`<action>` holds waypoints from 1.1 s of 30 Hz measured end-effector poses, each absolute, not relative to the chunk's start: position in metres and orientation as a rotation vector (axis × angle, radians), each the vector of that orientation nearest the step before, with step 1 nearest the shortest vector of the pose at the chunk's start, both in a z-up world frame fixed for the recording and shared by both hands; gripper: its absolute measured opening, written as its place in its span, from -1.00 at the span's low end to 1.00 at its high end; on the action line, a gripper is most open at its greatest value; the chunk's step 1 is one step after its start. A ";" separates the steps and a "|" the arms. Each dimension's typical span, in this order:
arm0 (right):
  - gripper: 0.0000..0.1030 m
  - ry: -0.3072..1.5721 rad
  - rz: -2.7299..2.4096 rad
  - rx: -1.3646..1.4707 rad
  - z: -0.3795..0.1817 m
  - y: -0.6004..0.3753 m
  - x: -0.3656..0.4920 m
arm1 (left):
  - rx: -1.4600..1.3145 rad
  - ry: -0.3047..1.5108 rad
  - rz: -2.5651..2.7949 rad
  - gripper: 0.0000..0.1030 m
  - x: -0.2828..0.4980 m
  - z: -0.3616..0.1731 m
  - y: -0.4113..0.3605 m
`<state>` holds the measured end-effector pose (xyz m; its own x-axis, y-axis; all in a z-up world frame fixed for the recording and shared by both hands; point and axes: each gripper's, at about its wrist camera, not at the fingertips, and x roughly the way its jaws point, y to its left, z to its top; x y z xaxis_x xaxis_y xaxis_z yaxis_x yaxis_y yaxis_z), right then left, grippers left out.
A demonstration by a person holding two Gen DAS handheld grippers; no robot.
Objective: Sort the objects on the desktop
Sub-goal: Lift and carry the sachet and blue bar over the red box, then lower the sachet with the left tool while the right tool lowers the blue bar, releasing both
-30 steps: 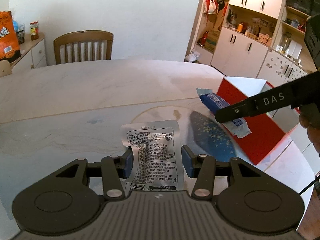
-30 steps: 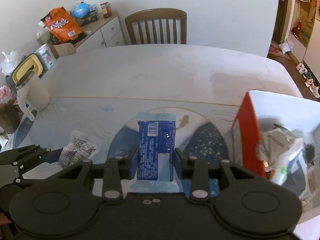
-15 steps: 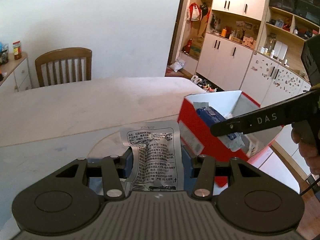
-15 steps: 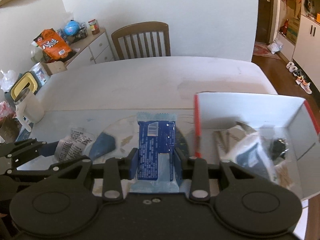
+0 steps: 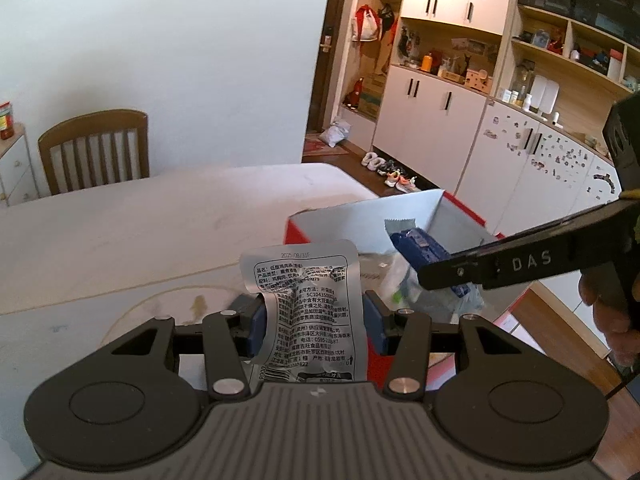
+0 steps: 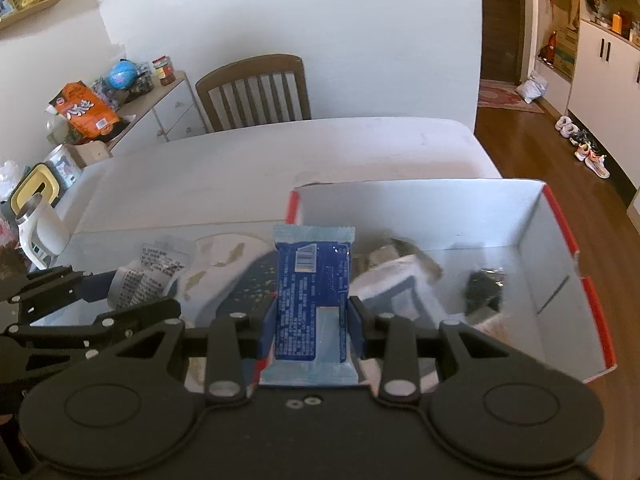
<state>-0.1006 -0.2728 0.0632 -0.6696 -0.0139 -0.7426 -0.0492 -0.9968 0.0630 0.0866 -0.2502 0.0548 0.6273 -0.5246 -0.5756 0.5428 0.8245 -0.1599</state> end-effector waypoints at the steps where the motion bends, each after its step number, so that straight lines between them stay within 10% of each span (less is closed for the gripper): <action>1: -0.31 0.126 2.847 -1.267 0.064 -0.267 -0.099 | 0.033 0.648 -0.615 -0.08 0.087 0.056 -0.255; 33: -0.31 0.017 2.649 -1.418 0.022 -0.157 -0.116 | 0.231 0.755 -0.806 -0.09 0.116 0.027 -0.410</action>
<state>-0.1157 -0.1568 0.0216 -0.5473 0.1154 -0.8289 -0.1259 -0.9905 -0.0548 0.1160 -0.4103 0.0272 0.4526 -0.5671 -0.6881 0.7238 0.6844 -0.0879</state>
